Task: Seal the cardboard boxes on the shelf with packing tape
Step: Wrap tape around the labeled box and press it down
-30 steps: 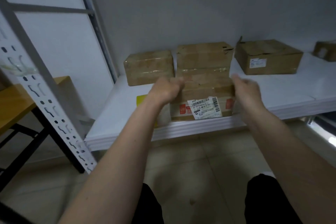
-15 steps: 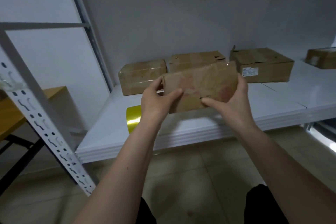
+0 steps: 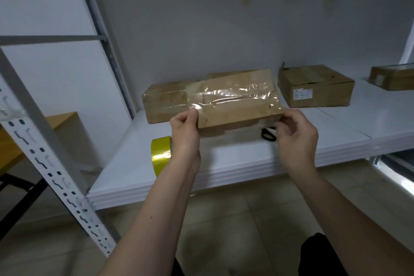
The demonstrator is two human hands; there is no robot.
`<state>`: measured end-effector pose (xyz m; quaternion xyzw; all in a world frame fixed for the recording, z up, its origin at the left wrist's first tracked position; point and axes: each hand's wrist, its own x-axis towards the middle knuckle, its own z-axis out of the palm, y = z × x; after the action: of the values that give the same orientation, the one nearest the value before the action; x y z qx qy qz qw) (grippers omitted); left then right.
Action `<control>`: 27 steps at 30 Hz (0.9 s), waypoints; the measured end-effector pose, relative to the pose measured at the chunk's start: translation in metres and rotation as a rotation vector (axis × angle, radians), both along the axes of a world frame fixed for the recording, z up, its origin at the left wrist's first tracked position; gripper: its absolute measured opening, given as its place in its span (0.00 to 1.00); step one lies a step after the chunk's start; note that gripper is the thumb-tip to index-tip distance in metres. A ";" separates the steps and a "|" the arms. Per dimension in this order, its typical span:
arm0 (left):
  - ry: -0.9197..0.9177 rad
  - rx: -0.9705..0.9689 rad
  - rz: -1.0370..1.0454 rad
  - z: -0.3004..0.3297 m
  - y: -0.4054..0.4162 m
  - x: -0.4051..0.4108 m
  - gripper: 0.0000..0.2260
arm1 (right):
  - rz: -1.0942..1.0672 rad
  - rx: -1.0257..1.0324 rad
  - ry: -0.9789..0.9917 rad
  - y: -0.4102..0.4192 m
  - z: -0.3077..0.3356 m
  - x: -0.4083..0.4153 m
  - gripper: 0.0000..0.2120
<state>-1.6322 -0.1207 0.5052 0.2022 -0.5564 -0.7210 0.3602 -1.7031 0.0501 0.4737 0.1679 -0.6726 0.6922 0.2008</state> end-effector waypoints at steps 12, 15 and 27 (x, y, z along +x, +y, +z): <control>-0.047 -0.094 -0.083 -0.012 -0.002 0.010 0.17 | 0.282 -0.065 -0.077 0.008 0.010 -0.003 0.26; -0.041 -0.081 -0.092 -0.010 -0.008 0.009 0.15 | 0.307 0.027 -0.067 0.010 0.008 -0.004 0.29; 0.019 -0.418 -0.006 0.023 -0.017 0.006 0.18 | 0.359 0.163 -0.171 0.005 0.003 0.012 0.44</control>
<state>-1.6267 -0.1382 0.5277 0.1146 -0.6911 -0.5927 0.3975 -1.6910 0.0551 0.4768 0.2415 -0.7003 0.6717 0.0021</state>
